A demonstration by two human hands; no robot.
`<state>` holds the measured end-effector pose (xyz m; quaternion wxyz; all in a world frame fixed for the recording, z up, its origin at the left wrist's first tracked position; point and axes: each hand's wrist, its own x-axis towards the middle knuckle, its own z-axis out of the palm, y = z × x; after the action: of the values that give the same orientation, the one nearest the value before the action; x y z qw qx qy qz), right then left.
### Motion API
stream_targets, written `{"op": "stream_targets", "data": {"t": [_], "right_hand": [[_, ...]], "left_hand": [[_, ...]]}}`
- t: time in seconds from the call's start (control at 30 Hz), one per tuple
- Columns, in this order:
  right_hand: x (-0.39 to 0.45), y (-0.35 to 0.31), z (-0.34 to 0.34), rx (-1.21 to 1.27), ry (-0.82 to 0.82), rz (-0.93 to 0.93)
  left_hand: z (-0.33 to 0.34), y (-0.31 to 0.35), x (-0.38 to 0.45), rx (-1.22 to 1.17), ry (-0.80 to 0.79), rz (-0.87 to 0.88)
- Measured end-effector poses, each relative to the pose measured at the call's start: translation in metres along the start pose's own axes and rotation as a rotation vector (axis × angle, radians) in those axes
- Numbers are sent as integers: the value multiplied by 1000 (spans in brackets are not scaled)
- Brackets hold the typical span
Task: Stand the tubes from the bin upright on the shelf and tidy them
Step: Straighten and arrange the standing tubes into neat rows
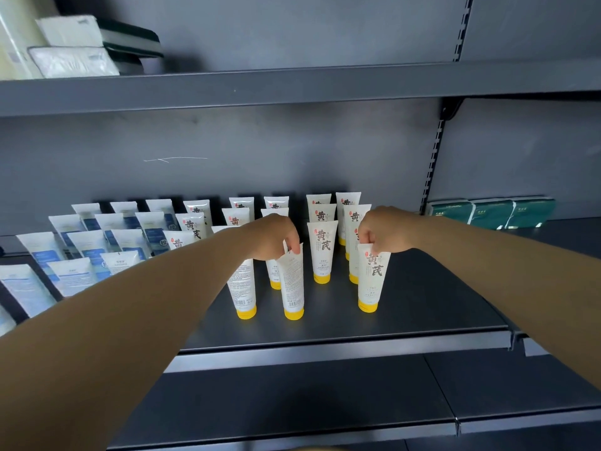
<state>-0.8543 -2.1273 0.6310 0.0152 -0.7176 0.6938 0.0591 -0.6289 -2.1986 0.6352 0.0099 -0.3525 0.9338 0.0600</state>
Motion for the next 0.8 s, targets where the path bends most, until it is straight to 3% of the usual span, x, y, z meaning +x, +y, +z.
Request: {"op": "stream_targets", "data": {"t": [0.2, 0.8], "right_hand": [[-3, -1, -2, -4, -19, 0], [-10, 0, -5, 59, -39, 58]], "left_hand": [[2, 3, 5, 40, -1, 44], [19, 39, 37, -243, 105, -61]]}}
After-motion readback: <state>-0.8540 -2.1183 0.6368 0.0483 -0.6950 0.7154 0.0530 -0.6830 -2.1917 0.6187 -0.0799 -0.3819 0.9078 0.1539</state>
